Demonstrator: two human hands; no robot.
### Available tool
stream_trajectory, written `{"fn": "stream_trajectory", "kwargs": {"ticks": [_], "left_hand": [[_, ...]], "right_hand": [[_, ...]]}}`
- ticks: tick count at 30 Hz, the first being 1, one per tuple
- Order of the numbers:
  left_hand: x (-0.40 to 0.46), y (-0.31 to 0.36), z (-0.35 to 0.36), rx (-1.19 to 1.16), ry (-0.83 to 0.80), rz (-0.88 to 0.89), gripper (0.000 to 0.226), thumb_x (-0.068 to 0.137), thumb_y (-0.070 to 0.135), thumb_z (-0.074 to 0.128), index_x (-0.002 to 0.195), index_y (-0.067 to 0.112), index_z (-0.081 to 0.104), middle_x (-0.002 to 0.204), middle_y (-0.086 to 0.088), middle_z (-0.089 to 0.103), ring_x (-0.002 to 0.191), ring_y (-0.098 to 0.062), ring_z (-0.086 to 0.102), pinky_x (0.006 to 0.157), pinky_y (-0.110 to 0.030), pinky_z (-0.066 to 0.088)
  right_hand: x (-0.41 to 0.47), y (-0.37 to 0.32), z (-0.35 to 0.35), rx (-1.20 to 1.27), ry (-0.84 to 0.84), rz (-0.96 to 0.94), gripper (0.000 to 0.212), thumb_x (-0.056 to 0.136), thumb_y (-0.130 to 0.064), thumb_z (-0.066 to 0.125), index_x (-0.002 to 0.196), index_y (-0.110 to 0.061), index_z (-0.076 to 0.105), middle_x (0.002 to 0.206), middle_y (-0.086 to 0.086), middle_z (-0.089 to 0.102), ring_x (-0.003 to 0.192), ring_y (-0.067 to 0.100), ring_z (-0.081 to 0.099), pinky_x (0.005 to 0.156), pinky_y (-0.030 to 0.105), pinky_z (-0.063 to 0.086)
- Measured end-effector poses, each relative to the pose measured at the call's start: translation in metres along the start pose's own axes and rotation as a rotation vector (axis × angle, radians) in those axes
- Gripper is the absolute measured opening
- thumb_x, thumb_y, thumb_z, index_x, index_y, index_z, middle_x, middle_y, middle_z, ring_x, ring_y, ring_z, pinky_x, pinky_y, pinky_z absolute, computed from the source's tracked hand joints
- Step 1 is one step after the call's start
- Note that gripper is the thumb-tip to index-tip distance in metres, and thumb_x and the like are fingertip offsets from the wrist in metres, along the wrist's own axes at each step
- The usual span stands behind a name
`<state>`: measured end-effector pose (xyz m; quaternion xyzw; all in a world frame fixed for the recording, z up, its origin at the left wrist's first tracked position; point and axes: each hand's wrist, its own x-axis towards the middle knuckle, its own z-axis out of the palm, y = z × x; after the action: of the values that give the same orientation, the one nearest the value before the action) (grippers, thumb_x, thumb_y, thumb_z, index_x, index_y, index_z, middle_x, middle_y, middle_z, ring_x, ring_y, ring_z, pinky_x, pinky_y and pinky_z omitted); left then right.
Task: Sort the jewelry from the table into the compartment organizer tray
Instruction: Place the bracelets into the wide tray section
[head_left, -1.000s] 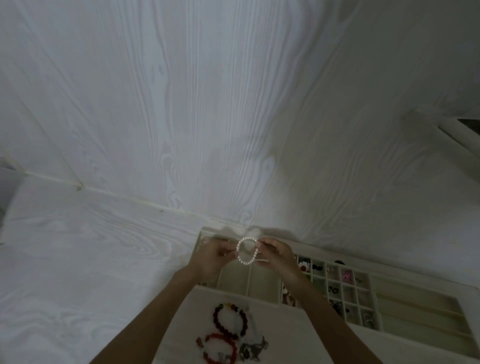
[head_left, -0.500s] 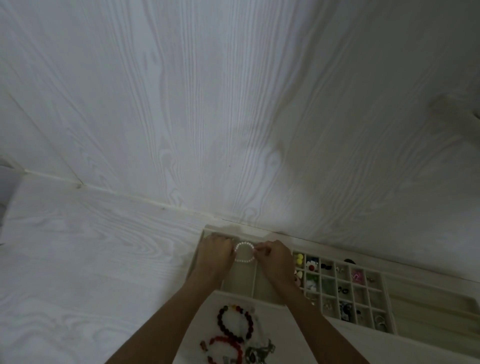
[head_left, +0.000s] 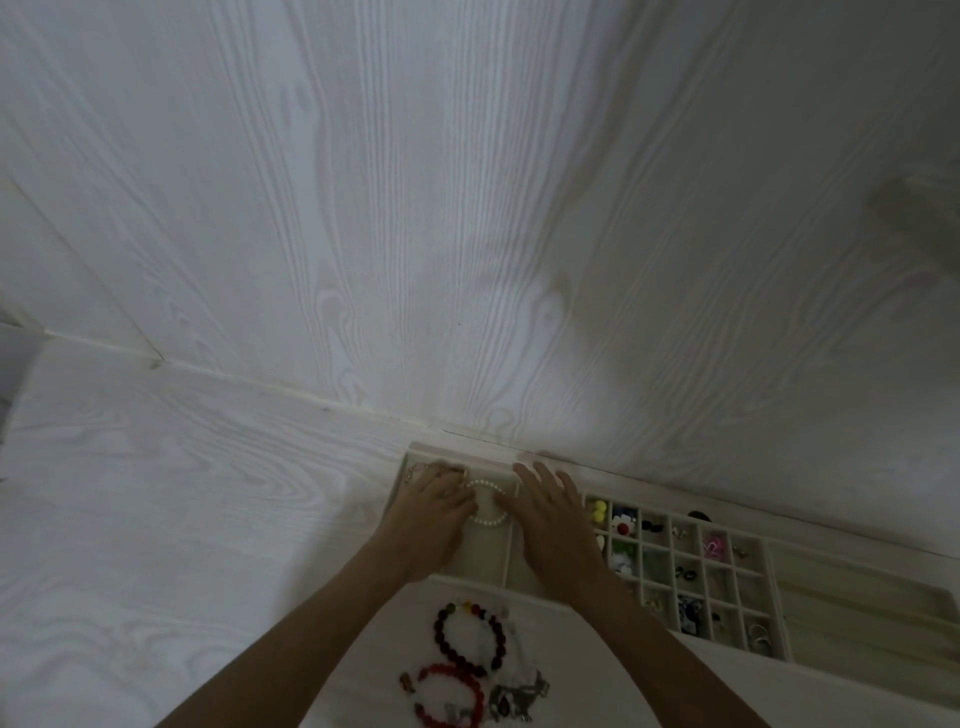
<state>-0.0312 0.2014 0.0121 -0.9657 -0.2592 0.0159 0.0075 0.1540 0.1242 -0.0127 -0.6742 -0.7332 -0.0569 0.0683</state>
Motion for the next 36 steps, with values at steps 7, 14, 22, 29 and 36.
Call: {"fn": "stream_trajectory", "kwargs": {"ticks": [7,14,22,29,36], "left_hand": [[0.001,-0.001,-0.002,-0.048,-0.003,0.017,0.031,0.067,0.029,0.05,0.086,0.022,0.074,0.101,0.004,0.072,0.105,-0.019,0.064,0.104,-0.035,0.028],[-0.013,0.0,0.004,-0.058,0.127,0.059,0.039,0.065,0.025,0.044,0.089,0.022,0.074,0.093,0.005,0.07,0.093,-0.022,0.064,0.104,-0.039,0.029],[-0.021,0.004,-0.001,-0.163,0.179,-0.023,0.042,0.065,0.017,0.055,0.103,0.02,0.071,0.113,-0.001,0.067,0.11,-0.023,0.059,0.101,-0.04,0.043],[-0.071,0.041,-0.017,-0.622,0.17,-0.431,0.022,0.091,0.025,0.055,0.109,0.025,0.069,0.112,0.008,0.066,0.104,-0.014,0.059,0.083,-0.025,0.045],[-0.094,0.074,-0.005,-0.824,-0.177,-0.606,0.025,0.094,0.034,0.053,0.115,0.03,0.065,0.114,0.01,0.066,0.099,-0.008,0.061,0.084,-0.023,0.048]], "right_hand": [[0.004,-0.003,-0.004,0.024,0.063,-0.021,0.057,0.048,0.004,0.072,0.101,-0.017,0.071,0.115,0.014,0.066,0.107,0.034,0.063,0.098,0.047,0.044],[-0.016,-0.009,-0.002,0.155,0.209,-0.123,0.051,0.095,-0.004,0.017,0.116,-0.013,0.063,0.118,0.014,0.061,0.108,0.031,0.054,0.091,0.045,0.042],[-0.021,-0.009,-0.026,0.144,0.151,-0.093,0.056,0.065,0.007,0.055,0.115,-0.017,0.062,0.118,0.012,0.061,0.112,0.03,0.051,0.1,0.041,0.031],[-0.086,-0.012,-0.063,0.298,0.092,0.063,0.036,0.083,-0.005,0.059,0.115,-0.02,0.063,0.116,0.0,0.06,0.112,0.015,0.048,0.096,0.025,0.036],[-0.152,-0.023,-0.034,0.482,-0.178,0.2,0.043,0.093,-0.015,0.039,0.134,-0.015,0.05,0.132,0.008,0.055,0.12,0.024,0.051,0.101,0.028,0.038]]}}
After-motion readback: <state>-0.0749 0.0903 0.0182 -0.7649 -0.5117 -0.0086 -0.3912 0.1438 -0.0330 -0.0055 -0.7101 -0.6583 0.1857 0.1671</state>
